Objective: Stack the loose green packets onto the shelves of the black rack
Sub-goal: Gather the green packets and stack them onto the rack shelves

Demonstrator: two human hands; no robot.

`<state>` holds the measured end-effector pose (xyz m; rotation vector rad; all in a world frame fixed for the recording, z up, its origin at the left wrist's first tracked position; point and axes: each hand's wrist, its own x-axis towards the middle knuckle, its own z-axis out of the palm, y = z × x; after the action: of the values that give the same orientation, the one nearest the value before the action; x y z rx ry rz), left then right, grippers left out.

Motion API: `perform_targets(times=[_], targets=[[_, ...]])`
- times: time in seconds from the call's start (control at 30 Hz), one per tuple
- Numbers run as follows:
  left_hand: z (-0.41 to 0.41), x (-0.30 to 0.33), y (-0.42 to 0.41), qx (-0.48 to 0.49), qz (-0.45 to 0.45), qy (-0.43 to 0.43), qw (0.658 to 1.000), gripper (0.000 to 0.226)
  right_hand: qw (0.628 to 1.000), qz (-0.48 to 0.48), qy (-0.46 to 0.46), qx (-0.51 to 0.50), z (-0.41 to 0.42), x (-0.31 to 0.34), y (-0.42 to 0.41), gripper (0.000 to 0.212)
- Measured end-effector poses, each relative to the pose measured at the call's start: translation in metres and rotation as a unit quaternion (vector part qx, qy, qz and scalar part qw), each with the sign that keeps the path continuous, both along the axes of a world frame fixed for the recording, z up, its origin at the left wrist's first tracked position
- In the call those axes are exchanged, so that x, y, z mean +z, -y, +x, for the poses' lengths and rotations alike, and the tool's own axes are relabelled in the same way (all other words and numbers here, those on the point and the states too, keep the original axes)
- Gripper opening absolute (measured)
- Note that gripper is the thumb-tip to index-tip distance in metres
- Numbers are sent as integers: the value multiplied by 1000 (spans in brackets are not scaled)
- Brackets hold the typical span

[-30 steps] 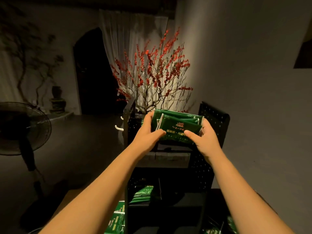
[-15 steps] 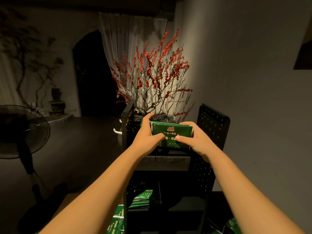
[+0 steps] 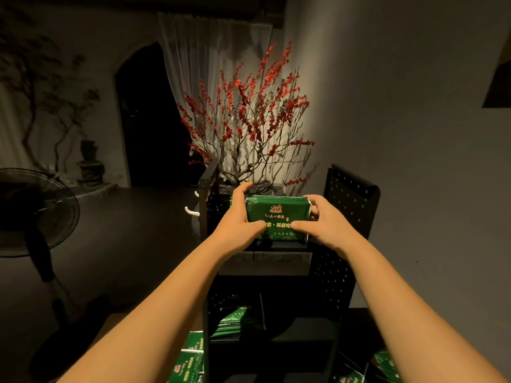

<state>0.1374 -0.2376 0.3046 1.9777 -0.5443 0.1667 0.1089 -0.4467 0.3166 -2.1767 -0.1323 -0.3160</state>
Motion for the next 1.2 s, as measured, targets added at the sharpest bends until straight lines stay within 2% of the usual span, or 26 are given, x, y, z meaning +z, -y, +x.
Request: perform_targets(times=[0.1,0.23,0.47,0.57,0.67,0.8,0.97,1.1,1.2], targets=[[-2,1,2,-18,29,-16,999,85,997,-65,-38,36,-4,-2,-3,69],[-3,3,2,-18,38,-17,999,86,998,-60,-25,13,-6,-3,-5,58],[-3,4,-1,-3,68,-20,997,93,993,-98,-56,29,-10,-2,-5,59],[-3,6,0,-1,58,-19,998,90,995,-95,-26,19,-13,-1,-6,56],[-11,7,-5,6,-1,-31,1000,80,998,-52,16,9,-28,3,-9,52],[-44,0,-3,-2,-98,-43,994,41,996,40,63,43,-56,-3,-23,34],[-83,-22,-1,-5,-179,-92,980,22,978,201,36,49,-85,-32,-44,36],[-104,-58,-18,-21,-168,-152,974,31,970,242,6,27,-108,-70,-50,34],[-114,-99,-32,-33,-201,-235,950,44,953,292,-66,40,-122,-115,-49,31]])
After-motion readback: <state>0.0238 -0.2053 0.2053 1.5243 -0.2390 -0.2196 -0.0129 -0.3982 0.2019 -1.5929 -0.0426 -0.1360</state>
